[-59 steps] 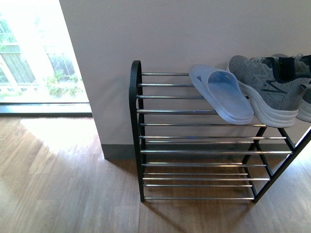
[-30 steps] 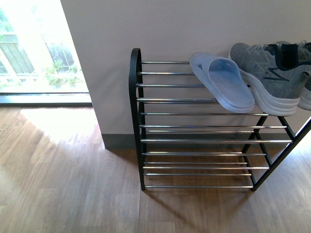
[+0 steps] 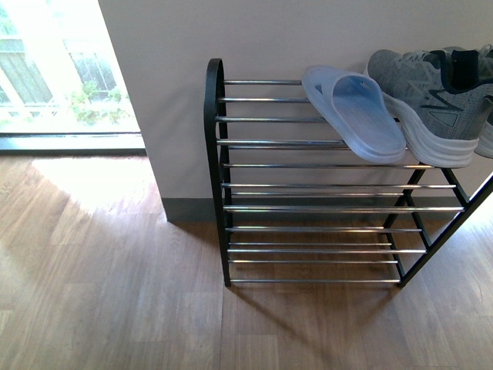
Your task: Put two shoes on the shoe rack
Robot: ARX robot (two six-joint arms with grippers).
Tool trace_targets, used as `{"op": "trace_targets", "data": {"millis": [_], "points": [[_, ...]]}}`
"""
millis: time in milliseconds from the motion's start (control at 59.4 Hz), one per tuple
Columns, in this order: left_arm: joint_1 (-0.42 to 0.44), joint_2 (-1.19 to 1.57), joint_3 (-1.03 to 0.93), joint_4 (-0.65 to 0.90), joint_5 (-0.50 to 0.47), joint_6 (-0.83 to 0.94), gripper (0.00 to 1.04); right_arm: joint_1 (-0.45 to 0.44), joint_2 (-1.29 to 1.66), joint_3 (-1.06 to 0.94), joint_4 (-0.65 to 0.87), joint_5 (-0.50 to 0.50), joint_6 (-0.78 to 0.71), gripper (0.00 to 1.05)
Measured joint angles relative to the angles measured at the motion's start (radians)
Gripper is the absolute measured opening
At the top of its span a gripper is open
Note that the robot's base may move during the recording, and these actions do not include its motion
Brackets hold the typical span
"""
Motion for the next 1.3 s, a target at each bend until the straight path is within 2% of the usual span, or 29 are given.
{"op": "trace_targets", "data": {"millis": [538, 673, 942, 959, 1026, 1127, 1296], "points": [[0.0, 0.0, 0.0, 0.0, 0.0, 0.0, 0.02, 0.0, -0.158, 0.0, -0.158, 0.0, 0.0, 0.01], [0.0, 0.0, 0.0, 0.0, 0.0, 0.0, 0.02, 0.0, -0.301, 0.0, -0.323, 0.0, 0.0, 0.01], [0.0, 0.0, 0.0, 0.0, 0.0, 0.0, 0.02, 0.0, -0.325, 0.0, -0.332, 0.0, 0.0, 0.01], [0.0, -0.001, 0.0, 0.0, 0.0, 0.0, 0.02, 0.0, -0.326, 0.0, -0.332, 0.0, -0.001, 0.02], [0.0, -0.001, 0.0, 0.0, 0.0, 0.0, 0.02, 0.0, -0.326, 0.0, -0.332, 0.0, 0.0, 0.18], [0.0, -0.001, 0.0, 0.0, 0.0, 0.0, 0.02, 0.0, -0.326, 0.0, -0.332, 0.0, 0.0, 0.34], [0.0, -0.001, 0.0, 0.0, -0.002, 0.0, 0.02, 0.0, -0.327, 0.0, -0.332, -0.002, -0.001, 0.58]]}}
